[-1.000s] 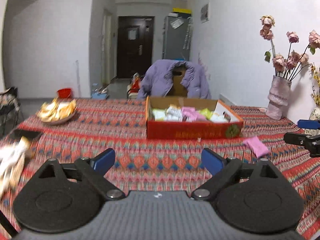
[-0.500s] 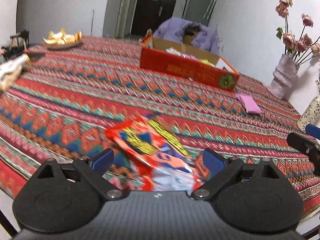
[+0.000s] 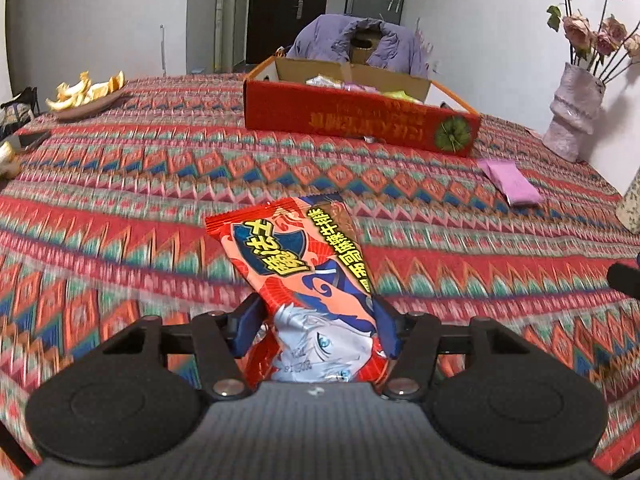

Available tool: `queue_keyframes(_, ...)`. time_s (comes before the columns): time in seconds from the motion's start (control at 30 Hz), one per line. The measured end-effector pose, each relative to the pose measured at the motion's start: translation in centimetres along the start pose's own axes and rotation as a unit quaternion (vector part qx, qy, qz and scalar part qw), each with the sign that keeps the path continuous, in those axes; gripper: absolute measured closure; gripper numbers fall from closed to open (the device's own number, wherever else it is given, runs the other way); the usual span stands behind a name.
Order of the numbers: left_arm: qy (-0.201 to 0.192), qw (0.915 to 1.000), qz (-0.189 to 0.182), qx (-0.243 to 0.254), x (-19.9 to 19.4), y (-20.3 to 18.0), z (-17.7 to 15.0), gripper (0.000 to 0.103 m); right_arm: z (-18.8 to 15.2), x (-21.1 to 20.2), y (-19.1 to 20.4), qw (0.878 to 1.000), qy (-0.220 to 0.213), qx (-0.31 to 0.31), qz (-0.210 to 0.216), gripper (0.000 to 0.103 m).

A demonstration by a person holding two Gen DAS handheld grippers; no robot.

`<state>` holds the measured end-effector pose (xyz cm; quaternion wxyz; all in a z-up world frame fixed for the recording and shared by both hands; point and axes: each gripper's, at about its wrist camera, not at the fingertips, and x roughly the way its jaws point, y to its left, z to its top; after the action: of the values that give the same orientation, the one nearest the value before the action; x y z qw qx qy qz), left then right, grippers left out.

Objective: Organize snacks
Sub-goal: 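Grasp the red-and-blue snack bag with left tool while right tool grasps the last pink packet, then carry both packets into the box and open both tools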

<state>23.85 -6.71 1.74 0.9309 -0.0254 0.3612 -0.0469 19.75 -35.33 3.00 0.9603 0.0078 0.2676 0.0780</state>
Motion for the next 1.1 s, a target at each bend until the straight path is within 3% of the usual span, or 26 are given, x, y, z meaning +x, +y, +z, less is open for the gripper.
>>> queue_keyframes(0.1, -0.023, 0.9985, -0.010, 0.048, 1.2, 0.1, 2.1, 0.044, 1.2, 3.1, -1.3, 1.000, 0.023, 0.016, -0.009, 0.006)
queue_keyframes(0.17, -0.031, 0.9966, -0.023, 0.073, 2.5, 0.2, 3.2, 0.034, 2.2, 5.6, -2.2, 0.999, 0.034, 0.022, -0.020, 0.006)
queue_keyframes(0.37, 0.007, 0.9976, -0.037, 0.057, 6.1, 1.0, 4.8, 0.027, 5.4, 13.8, -4.6, 0.996, 0.069, 0.036, -0.035, 0.006)
queue_keyframes(0.53, 0.018, 0.9966, -0.042, 0.068, 7.6, 1.2, 5.0, 0.028, 7.2, 19.8, -5.8, 0.994, 0.091, 0.048, -0.039, 0.008)
queue_keyframes(0.6, 0.023, 0.9966, -0.041, 0.067, 7.8, 1.3, 5.0, 0.039, 7.5, 21.2, -6.0, 0.993, 0.096, 0.052, -0.041, 0.014)
queue_keyframes(0.73, 0.019, 0.9965, -0.048, 0.066, 7.5, 1.7, 5.1, 0.042, 7.1, 21.5, -5.5, 0.993, 0.089, 0.043, -0.057, 0.019)
queue_keyframes(0.8, 0.017, 0.9967, -0.052, 0.060, 7.0, 2.1, 5.2, 0.042, 6.9, 20.9, -5.3, 0.994, 0.084, 0.041, -0.061, 0.042)
queue_keyframes(1.1, -0.019, 0.9968, -0.061, 0.048, 1.9, 2.9, 4.6, 0.042, 3.4, 13.3, -1.1, 0.995, 0.089, 0.026, -0.031, 0.043)
